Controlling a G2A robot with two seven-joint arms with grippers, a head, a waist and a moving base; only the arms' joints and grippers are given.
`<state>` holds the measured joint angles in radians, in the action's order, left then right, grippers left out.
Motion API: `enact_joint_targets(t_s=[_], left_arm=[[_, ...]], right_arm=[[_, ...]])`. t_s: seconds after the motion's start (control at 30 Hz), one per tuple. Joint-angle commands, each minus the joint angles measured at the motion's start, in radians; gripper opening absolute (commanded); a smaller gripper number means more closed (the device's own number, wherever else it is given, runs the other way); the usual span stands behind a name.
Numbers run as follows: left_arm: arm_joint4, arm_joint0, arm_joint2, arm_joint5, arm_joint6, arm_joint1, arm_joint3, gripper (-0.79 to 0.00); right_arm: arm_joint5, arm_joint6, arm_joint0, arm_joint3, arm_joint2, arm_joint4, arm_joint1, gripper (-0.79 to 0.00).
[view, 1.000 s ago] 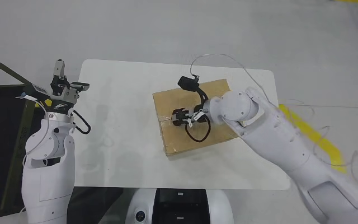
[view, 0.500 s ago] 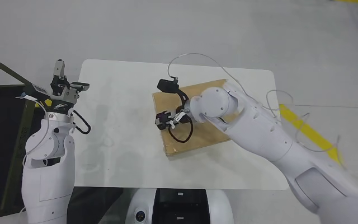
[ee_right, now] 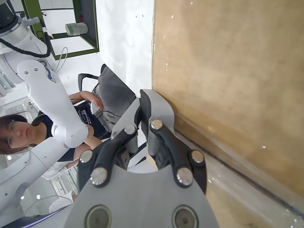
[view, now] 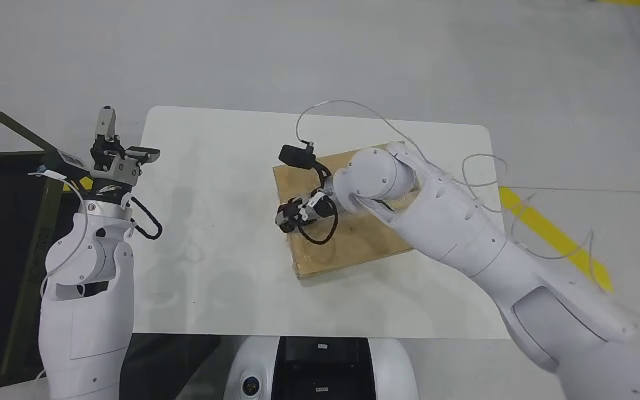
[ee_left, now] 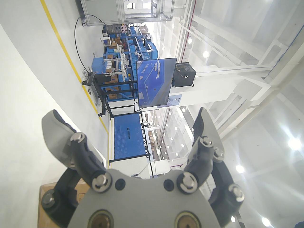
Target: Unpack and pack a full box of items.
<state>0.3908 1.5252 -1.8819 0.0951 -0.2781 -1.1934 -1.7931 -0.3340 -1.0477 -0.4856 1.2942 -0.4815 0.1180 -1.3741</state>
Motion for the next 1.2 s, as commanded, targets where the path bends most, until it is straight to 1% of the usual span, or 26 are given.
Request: enact_joint_targets(t_s=[0.0, 0.4, 0.53, 0.7, 1.03, 1.17], left_arm=[[0.0, 0.0, 0.0, 0.0, 0.0, 0.0, 0.0, 0.0], [0.0, 0.0, 0.0, 0.0, 0.0, 0.0, 0.0, 0.0], [0.0, 0.0, 0.0, 0.0, 0.0, 0.0, 0.0, 0.0], [0.0, 0.0, 0.0, 0.0, 0.0, 0.0, 0.0, 0.0], [0.0, 0.0, 0.0, 0.0, 0.0, 0.0, 0.0, 0.0], [0.0, 0.0, 0.0, 0.0, 0.0, 0.0, 0.0, 0.0]], right_arm=[[0.004, -0.005, -0.003, -0.004, -0.004, 0.0, -0.001, -0.785], [0.012, -0.036, -0.047, 0.011, -0.06, -0.016, 0.018, -0.785], [0.023, -0.046, -0.069, 0.041, -0.09, -0.023, 0.031, -0.785], [0.013, -0.053, -0.097, 0.073, -0.129, -0.045, 0.05, -0.785], [0.007, -0.064, -0.142, 0.072, -0.208, -0.061, 0.079, -0.785], [0.009, -0.061, -0.177, 0.091, -0.262, -0.074, 0.101, -0.785]])
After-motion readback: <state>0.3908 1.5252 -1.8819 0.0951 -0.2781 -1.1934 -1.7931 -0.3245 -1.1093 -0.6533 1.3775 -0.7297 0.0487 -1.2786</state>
